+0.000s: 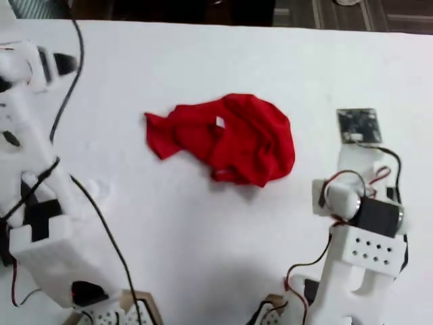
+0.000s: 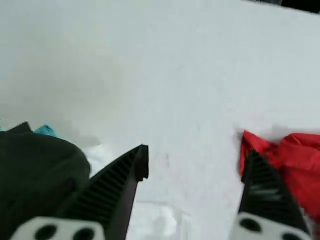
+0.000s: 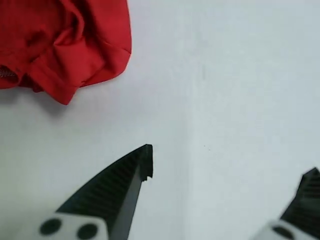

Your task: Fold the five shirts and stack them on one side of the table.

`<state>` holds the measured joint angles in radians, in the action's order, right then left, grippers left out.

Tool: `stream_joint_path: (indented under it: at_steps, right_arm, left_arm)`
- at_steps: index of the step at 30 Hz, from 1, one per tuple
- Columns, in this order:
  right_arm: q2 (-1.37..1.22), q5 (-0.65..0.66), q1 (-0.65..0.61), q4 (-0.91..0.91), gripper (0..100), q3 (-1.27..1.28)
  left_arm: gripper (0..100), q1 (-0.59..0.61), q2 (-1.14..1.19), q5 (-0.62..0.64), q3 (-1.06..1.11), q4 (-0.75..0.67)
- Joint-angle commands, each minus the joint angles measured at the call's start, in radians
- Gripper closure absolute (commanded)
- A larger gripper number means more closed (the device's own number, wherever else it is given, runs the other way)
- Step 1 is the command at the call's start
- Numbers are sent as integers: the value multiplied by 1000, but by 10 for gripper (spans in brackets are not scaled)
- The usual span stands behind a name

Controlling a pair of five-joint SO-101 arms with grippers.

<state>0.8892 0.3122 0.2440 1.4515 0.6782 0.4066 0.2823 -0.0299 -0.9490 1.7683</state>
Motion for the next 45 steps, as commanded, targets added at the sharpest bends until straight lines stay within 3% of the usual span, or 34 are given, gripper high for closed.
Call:
stream_joint_path:
  at_steps: [1, 8, 18, 23, 27, 39, 45]
  right_arm:
    - [-2, -8, 64, -1, 567, -5]
    - [-10, -9, 166, -65, 567, 2]
    - [-2, -3, 242, -64, 567, 55]
    - [-2, -2, 282, -64, 567, 55]
    - [-2, -2, 302, -64, 567, 55]
    - [-2, -2, 315, -68, 567, 52]
    - [-2, -2, 315, -68, 567, 51]
  left_arm:
    - [695, -135, -48, 8, 255, 14]
    - [692, -443, -40, 101, 641, 11]
    - [694, -773, -38, 146, 693, -100]
    - [694, -784, -15, 440, 739, -295]
    - [694, -756, 64, 588, 788, -391]
    - [695, -666, 245, 617, 615, -400]
    - [695, -687, 313, 620, 565, -400]
